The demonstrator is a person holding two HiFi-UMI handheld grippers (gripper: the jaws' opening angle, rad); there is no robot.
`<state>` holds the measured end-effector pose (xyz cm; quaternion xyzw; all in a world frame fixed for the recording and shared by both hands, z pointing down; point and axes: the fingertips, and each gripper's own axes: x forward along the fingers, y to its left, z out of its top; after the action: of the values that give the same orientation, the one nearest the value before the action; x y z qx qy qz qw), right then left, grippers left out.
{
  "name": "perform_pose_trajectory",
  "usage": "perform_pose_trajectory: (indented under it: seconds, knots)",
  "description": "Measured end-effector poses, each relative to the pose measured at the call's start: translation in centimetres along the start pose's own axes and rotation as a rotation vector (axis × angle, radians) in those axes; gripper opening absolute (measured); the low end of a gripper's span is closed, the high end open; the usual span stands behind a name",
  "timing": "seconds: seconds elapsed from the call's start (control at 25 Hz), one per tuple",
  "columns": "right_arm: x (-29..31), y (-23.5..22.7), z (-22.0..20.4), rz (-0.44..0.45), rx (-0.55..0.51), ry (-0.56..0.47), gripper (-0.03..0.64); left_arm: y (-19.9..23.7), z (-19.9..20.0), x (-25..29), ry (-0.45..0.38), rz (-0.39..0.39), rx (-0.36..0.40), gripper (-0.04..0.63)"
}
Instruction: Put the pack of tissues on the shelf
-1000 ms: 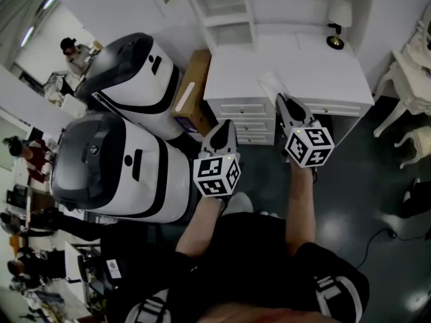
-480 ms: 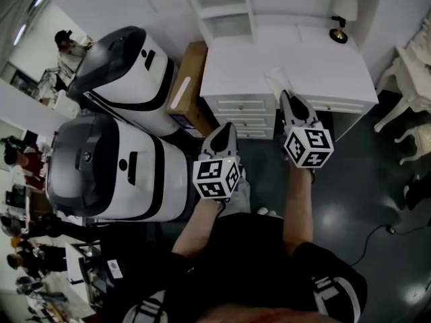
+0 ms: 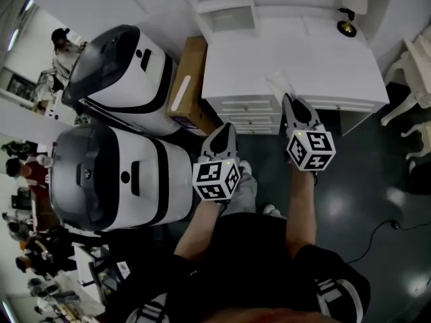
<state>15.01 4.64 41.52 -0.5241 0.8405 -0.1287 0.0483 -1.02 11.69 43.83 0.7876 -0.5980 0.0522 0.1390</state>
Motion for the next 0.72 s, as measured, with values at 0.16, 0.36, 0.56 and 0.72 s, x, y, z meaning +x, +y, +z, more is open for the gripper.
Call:
perform_pose_trajectory:
  seconds: [0.16,0.36,0.56,0.72]
  knots:
    - [2.7,0.1,-2.4,0.009,0.022,0.045,0.038,2.3,-0.7,1.7,0.002,0.023,-0.052,0.009]
    - [4.8,0.2,-4.1,-0.012,0.009,0.052,0.038,4.5,-1.7,3.8,0.003,0.042,-0.108,0.011]
    - [7.5,0.6,-4.8,-0.013,-0.013,0.068,0.038,7.7,-2.4,6.8,0.044,0.083,-0.138,0.011]
    - [9.6,0.6,-5.4,-0.008,-0.042,0.102,0.038,9.6,-2.7,9.3,0.050,0.104,-0.165,0.011]
